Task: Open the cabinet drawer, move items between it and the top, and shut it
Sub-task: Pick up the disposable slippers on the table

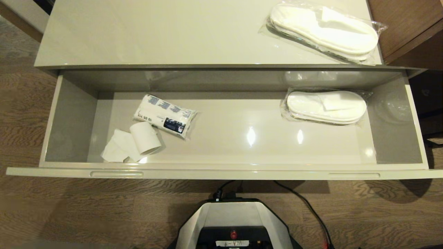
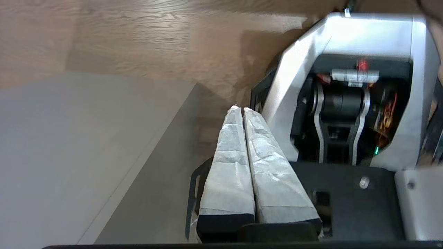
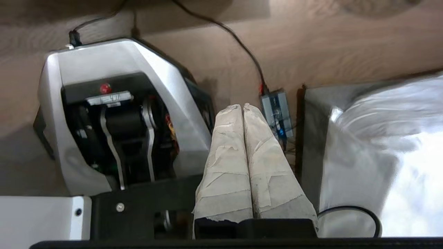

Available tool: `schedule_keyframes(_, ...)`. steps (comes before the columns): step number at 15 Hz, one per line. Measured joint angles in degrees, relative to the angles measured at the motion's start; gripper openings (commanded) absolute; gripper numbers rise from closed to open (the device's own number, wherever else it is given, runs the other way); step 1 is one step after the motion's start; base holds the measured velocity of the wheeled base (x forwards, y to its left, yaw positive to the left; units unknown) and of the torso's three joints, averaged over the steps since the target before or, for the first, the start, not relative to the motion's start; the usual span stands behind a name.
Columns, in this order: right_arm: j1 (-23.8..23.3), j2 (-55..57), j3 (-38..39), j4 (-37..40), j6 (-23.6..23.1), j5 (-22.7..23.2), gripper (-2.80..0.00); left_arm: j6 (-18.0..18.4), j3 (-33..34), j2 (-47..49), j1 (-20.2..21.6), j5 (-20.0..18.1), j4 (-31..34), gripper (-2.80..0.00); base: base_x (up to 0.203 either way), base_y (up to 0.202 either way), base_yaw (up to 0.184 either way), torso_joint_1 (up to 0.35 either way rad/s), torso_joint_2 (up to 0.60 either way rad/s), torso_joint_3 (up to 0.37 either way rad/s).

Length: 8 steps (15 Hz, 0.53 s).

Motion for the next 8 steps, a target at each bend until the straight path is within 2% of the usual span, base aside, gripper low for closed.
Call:
schedule_keyframes(4, 1.30, -6.90, 6.08, -5.69, -2.03, 0.73, -2.80, 7.02, 4.57, -7.10, -0.21, -3.85, 3.50, -2.80, 0.000, 0.000, 0.000, 0.000, 0.00, 0.000)
schedule_keyframes(6, 1.76, -9.32, 8.20, -8.38, -3.51, 0.55, -2.80, 6.90, 5.37, -8.95, -0.18, -3.85, 1.62, -2.80, 0.000, 0.000, 0.000, 0.000, 0.00, 0.000)
schedule_keyframes(8, 1.89, -11.61, 15.15, -18.17, -6.50, -0.45, -2.80, 5.98, 6.67, -9.82, -0.18, -3.74, -5.67, -2.80, 0.000, 0.000, 0.000, 0.000, 0.00, 0.000)
